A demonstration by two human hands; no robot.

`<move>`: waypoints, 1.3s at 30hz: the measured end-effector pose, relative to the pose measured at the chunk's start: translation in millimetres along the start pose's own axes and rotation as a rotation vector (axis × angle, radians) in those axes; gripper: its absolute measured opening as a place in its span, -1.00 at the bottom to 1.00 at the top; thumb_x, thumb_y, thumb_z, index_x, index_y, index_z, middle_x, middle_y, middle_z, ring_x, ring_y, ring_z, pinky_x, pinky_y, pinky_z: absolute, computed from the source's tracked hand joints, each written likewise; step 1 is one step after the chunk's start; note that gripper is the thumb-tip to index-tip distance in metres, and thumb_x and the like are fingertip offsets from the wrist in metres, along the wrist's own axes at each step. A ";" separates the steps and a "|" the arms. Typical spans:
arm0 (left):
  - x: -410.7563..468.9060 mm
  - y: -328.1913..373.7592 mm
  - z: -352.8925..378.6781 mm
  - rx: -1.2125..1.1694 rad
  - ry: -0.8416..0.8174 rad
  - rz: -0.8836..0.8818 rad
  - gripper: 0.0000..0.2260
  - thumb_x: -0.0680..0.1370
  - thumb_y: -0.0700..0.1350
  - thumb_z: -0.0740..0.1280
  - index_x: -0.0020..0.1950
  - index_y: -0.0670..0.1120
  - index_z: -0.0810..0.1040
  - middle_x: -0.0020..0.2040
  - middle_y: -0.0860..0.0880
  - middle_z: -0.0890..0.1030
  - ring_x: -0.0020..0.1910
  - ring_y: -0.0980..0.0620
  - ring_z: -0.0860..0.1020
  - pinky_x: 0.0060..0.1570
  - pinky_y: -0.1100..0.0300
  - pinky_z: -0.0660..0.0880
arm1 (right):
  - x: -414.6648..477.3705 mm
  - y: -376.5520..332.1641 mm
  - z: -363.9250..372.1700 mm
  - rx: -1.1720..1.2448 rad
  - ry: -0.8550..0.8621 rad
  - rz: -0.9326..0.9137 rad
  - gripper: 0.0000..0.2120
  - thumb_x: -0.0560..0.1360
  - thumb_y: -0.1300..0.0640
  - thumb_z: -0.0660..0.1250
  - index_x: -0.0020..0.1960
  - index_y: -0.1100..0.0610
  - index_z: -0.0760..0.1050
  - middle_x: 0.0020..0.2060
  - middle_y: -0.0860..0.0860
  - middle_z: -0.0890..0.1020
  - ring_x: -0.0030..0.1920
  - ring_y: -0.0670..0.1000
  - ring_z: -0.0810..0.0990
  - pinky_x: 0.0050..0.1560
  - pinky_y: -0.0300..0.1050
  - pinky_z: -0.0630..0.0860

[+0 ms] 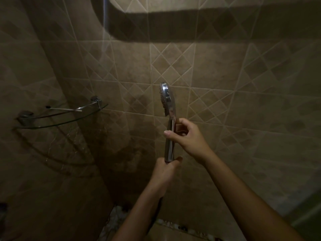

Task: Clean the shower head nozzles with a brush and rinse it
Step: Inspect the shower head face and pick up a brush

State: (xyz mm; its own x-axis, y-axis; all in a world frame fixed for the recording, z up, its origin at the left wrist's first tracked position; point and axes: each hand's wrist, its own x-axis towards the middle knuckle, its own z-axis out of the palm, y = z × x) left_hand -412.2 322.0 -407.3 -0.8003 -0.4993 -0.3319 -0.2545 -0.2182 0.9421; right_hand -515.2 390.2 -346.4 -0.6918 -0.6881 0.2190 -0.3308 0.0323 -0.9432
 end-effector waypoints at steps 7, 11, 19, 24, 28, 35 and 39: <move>2.0 -0.2 1.8 0.063 0.013 0.027 -0.80 0.57 0.03 0.38 0.12 -0.04 0.54 -0.12 -0.04 0.63 -0.22 0.04 0.60 -0.25 0.17 0.55 | -3.1 -4.0 -1.8 0.205 -0.037 0.081 -0.78 0.57 0.22 0.35 0.20 0.26 0.51 0.11 0.18 0.68 0.13 0.10 0.68 0.21 0.11 0.59; -1.6 4.8 2.3 0.035 -0.033 0.027 -0.79 0.57 0.01 0.37 0.12 -0.08 0.59 -0.09 -0.07 0.67 -0.16 0.02 0.65 -0.18 0.13 0.58 | -1.2 -3.0 -2.8 -0.021 0.049 0.023 -0.66 0.43 -0.04 0.51 0.04 0.18 0.59 -0.06 0.14 0.70 -0.03 0.08 0.70 0.07 0.13 0.65; -2.1 0.4 2.6 0.052 -0.018 0.016 -0.91 0.60 -0.03 0.35 -0.02 -0.04 0.56 -0.26 0.00 0.54 -0.36 0.13 0.47 -0.38 0.26 0.39 | 1.8 2.6 -1.1 0.150 0.012 0.058 -0.78 0.51 0.10 0.45 0.08 0.20 0.62 -0.02 0.11 0.73 0.04 0.06 0.70 0.17 0.11 0.62; -2.5 -0.6 3.8 0.056 -0.010 0.005 -0.90 0.59 -0.02 0.37 -0.02 -0.04 0.54 -0.21 -0.04 0.56 -0.33 0.08 0.48 -0.35 0.22 0.41 | 2.5 1.4 -4.0 0.059 0.067 0.005 -0.65 0.41 0.09 0.55 0.03 0.32 0.58 -0.17 0.12 0.66 -0.13 0.08 0.69 0.03 0.14 0.63; -1.9 -1.8 4.8 0.053 -0.019 0.024 -0.86 0.59 -0.02 0.37 -0.12 -0.05 0.53 -0.38 0.05 0.48 -0.45 0.14 0.42 -0.43 0.25 0.37 | 2.5 0.6 -5.6 0.161 0.009 0.026 -0.74 0.49 0.21 0.47 0.07 0.36 0.53 -0.14 0.22 0.68 0.00 0.18 0.71 0.14 0.19 0.62; -1.3 0.0 3.7 0.002 -0.052 0.023 -0.90 0.61 -0.05 0.35 -0.07 -0.05 0.54 -0.28 0.03 0.62 -0.40 0.19 0.59 -0.34 0.22 0.52 | 3.4 -1.0 -7.4 -0.032 0.018 -0.052 -0.72 0.43 0.00 0.53 -0.08 0.21 0.59 -0.30 0.08 0.52 -0.24 0.07 0.56 -0.05 0.16 0.64; -4.0 4.2 2.6 -0.003 -0.068 -0.011 -0.85 0.62 -0.09 0.33 -0.13 -0.01 0.44 -0.21 0.00 0.59 -0.24 0.09 0.60 0.01 0.04 0.61 | 2.1 -2.8 -10.1 0.075 -0.052 0.000 -0.86 0.55 0.18 0.39 0.09 0.19 0.58 -0.12 0.20 0.66 -0.02 0.11 0.69 0.05 -0.03 0.65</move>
State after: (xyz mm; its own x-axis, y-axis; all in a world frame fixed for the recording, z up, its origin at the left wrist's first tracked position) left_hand -411.5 325.3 -401.9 -0.8325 -0.4388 -0.3383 -0.2619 -0.2265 0.9381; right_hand -522.2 395.9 -340.9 -0.6570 -0.7247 0.2075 -0.2805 -0.0205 -0.9596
